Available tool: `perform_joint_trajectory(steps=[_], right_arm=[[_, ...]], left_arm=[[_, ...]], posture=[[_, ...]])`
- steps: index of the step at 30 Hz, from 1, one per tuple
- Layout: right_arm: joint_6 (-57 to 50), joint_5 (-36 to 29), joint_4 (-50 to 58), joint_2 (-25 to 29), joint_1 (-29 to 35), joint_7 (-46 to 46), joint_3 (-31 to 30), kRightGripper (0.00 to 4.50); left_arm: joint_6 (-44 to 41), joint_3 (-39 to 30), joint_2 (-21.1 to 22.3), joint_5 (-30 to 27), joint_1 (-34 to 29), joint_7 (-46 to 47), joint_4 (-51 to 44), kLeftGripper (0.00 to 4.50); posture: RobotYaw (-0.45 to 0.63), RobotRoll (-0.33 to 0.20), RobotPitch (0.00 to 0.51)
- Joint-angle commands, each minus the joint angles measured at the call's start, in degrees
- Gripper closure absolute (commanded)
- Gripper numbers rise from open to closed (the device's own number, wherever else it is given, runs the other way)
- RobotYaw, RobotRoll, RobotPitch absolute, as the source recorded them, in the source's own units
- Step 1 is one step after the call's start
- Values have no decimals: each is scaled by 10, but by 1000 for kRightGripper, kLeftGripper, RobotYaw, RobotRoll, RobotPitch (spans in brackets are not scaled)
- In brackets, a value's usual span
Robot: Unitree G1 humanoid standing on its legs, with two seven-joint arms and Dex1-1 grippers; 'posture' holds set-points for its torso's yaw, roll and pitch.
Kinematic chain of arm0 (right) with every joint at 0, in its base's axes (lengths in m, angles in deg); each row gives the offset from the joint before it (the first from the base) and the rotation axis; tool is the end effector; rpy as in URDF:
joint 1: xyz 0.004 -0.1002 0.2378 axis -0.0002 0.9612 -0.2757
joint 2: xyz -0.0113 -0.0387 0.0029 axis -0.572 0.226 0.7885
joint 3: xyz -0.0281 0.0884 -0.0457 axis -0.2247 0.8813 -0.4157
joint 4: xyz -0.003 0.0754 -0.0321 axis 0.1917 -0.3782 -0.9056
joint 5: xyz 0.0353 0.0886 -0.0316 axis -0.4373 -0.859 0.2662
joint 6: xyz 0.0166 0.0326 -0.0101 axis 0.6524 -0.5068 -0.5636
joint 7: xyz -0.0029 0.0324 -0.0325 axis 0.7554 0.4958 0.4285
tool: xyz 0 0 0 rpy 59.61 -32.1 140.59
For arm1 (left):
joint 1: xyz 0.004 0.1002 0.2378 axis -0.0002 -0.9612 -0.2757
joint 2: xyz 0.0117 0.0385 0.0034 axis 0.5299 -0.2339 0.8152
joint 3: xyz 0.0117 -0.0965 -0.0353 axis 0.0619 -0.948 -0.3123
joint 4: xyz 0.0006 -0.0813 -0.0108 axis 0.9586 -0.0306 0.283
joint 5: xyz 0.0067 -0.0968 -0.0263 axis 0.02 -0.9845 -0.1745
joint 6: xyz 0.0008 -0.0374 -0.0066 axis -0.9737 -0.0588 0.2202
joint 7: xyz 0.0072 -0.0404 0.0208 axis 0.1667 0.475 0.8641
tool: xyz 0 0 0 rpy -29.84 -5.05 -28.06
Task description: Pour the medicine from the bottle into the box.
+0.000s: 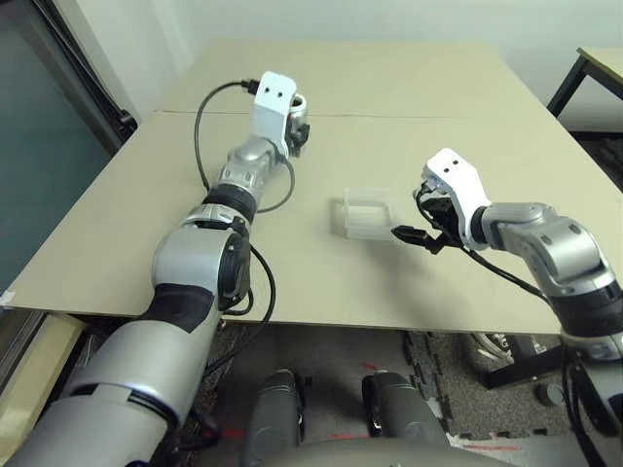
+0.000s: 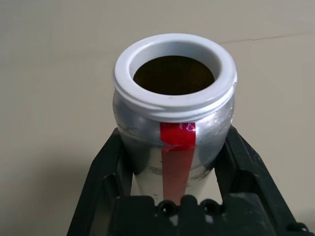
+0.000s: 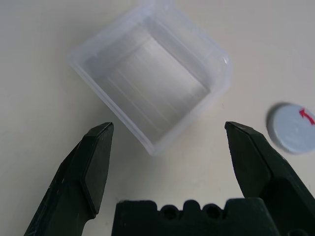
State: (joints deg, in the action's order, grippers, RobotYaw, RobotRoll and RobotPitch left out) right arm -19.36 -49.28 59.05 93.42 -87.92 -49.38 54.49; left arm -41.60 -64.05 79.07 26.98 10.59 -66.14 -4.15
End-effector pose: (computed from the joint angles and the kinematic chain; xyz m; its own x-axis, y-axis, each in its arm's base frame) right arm 0.2731 -0.1938 0.1715 0.6367 0.5222 -0.5675 -0.6883 0.7166 -0.1129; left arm 0.3725 0.1420 0.1457 0.9515 -0.2228 -0.2120 0.2026 0.9727 -0.1127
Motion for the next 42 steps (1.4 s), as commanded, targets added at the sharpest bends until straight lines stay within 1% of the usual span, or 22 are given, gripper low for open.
perform_joint_trajectory(steps=[1,6,10,11,12,16,18,19,20,22,24,26,27,29,32,34,39,41,42], right_arm=[[-6,3,-4,6,0,6,-13,0],[-13,0,4,9,6,8,-17,0],[-17,0,8,15,10,11,-22,0],[-19,0,9,16,11,11,-23,0],[-20,1,9,17,12,11,-24,0],[-20,6,6,20,14,6,-27,0],[-21,6,7,17,14,4,-27,0],[-21,6,7,16,14,3,-27,0],[-21,6,7,14,14,1,-27,0],[-21,6,8,10,15,-3,-25,0],[-22,5,9,7,17,-7,-24,0],[-23,4,11,2,18,-12,-22,0],[-24,4,11,-1,18,-14,-21,0],[-26,3,13,-6,19,-19,-20,0],[-29,1,16,-14,19,-25,-17,0],[-30,0,18,-17,19,-28,-15,0],[-31,-2,21,-18,23,-33,-11,0],[-29,-2,20,-18,24,-34,-11,0],[-28,-2,19,-18,23,-34,-11,0]], left_arm=[[-22,-13,-2,-15,-14,18,-6,2041],[-20,3,7,5,-16,22,-7,2041],[-1,44,15,41,2,6,-7,2041],[10,68,18,64,13,-1,-8,2041],[32,106,22,101,28,-11,-8,2041],[142,311,28,293,89,-25,-5,2041],[175,394,26,367,108,-23,1,2041],[189,425,24,394,113,-20,4,2041],[207,462,23,429,118,-9,6,2041],[245,568,20,530,129,45,7,2041],[266,645,14,600,137,90,9,2041],[278,696,3,645,140,119,12,2041],[282,735,-5,682,139,140,12,2041],[287,789,-16,731,135,174,14,2041],[279,824,-27,761,131,204,18,2041],[272,824,-35,760,130,208,21,2041],[261,793,-44,729,131,192,28,2041],[259,763,-45,701,130,176,29,2041],[263,732,-42,672,127,159,29,2041]], posture=[[-84,0,59],[-88,0,60],[-89,0,60],[-88,0,59],[-88,0,59],[-90,0,60],[-94,0,60],[-96,0,59],[-98,0,59],[-108,0,60],[-113,0,61],[-123,0,65],[-129,0,64],[-143,0,65],[-154,0,67],[-157,0,68],[-158,0,68],[-155,0,69],[-154,0,68]])
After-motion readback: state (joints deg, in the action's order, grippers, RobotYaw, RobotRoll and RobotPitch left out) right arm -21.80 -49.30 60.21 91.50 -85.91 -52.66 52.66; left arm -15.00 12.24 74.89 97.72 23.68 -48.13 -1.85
